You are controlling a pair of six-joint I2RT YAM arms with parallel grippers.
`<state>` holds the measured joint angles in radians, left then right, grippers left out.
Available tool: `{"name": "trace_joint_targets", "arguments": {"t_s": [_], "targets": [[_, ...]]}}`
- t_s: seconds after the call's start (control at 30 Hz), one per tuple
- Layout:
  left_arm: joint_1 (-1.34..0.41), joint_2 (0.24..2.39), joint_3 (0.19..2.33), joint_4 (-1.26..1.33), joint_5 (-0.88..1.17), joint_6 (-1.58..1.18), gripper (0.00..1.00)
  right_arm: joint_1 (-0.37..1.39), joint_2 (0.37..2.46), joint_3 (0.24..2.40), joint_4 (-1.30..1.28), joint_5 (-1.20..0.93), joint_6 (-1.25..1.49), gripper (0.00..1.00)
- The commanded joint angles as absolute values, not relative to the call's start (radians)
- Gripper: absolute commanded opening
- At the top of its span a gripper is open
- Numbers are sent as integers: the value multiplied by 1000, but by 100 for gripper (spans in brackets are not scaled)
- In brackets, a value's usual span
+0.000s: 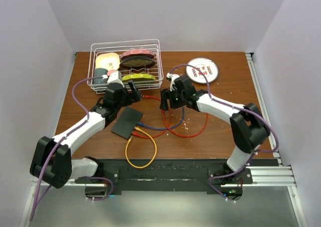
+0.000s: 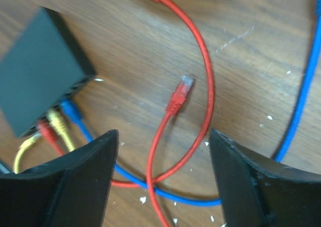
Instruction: Insert the plug into the switch port
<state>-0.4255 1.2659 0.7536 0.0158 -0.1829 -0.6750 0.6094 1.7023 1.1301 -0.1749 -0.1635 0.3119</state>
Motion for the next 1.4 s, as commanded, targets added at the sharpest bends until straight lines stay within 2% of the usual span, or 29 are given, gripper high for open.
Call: {"name": "trace_joint_targets", "arguments": {"t_s": [0.0, 0.13, 0.27, 0.5, 0.97, 1.37], "targets": [[-367, 1207, 726, 2, -58, -626, 94, 624, 1775, 1195, -213, -127, 307, 73], [-356, 1197, 712, -29, -46, -626, 94, 635, 1827, 1204, -204, -138, 313, 65], [-354, 1195, 692, -25, -43, -629, 93, 646, 1874, 1218, -207, -153, 314, 50], [-353, 1186, 675, -15, -38, -641, 93, 673, 1916, 1220, -199, -164, 316, 38], [-353, 1178, 649, -15, -37, -653, 92, 707, 1798, 1184, -210, -129, 302, 40], [-353, 1180, 637, 15, -29, -655, 92, 721, 1842, 1184, -226, -63, 308, 40]]}}
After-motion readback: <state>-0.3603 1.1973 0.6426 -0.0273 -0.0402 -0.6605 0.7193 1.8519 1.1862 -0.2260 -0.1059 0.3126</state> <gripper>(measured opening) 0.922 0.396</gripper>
